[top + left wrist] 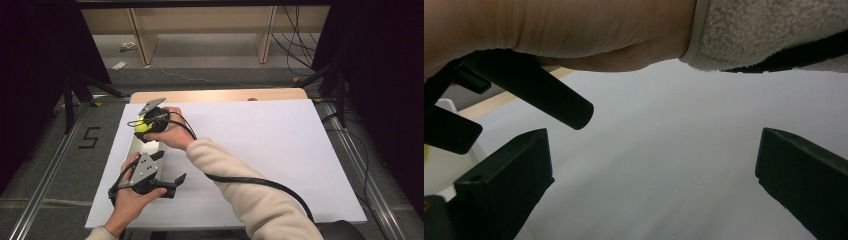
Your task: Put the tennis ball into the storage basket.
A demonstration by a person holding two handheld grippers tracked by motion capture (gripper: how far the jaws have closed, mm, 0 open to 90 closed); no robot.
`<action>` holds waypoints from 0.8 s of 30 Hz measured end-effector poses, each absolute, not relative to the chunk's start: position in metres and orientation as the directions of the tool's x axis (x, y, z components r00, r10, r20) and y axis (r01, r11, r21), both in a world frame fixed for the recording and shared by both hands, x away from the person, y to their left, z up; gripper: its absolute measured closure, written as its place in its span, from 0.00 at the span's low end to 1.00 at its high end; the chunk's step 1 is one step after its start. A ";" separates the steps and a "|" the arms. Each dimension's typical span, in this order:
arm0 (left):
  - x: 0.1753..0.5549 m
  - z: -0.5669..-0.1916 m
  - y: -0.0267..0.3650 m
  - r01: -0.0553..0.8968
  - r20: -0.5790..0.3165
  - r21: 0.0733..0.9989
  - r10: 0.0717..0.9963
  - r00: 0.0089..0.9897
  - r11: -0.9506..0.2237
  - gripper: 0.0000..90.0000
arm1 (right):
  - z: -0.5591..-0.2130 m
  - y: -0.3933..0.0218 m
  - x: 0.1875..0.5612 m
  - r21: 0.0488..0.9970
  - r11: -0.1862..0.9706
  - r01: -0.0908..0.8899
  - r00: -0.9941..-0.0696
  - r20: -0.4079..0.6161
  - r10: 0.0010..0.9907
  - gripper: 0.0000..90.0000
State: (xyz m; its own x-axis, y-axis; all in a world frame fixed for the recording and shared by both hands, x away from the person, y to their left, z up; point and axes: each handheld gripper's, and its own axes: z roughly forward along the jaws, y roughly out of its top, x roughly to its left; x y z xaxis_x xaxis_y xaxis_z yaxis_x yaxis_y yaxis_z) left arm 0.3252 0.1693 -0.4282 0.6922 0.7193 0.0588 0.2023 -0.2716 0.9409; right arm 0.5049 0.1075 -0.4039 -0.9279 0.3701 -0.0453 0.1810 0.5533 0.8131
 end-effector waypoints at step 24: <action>0.325 -0.428 0.169 0.203 0.060 0.940 0.717 0.695 -0.275 0.01 | -0.415 0.114 0.507 0.787 0.587 0.189 -0.932 -0.045 0.360 0.30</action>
State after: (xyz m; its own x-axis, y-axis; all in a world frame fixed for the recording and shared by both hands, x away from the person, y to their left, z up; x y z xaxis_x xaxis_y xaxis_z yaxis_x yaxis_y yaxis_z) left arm 0.3252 0.1690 -0.4285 0.6948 0.7167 0.0595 0.2034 -0.2753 0.9396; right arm 0.5070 0.1137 -0.4154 -0.9319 0.3598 -0.0453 0.1886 0.5875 0.7870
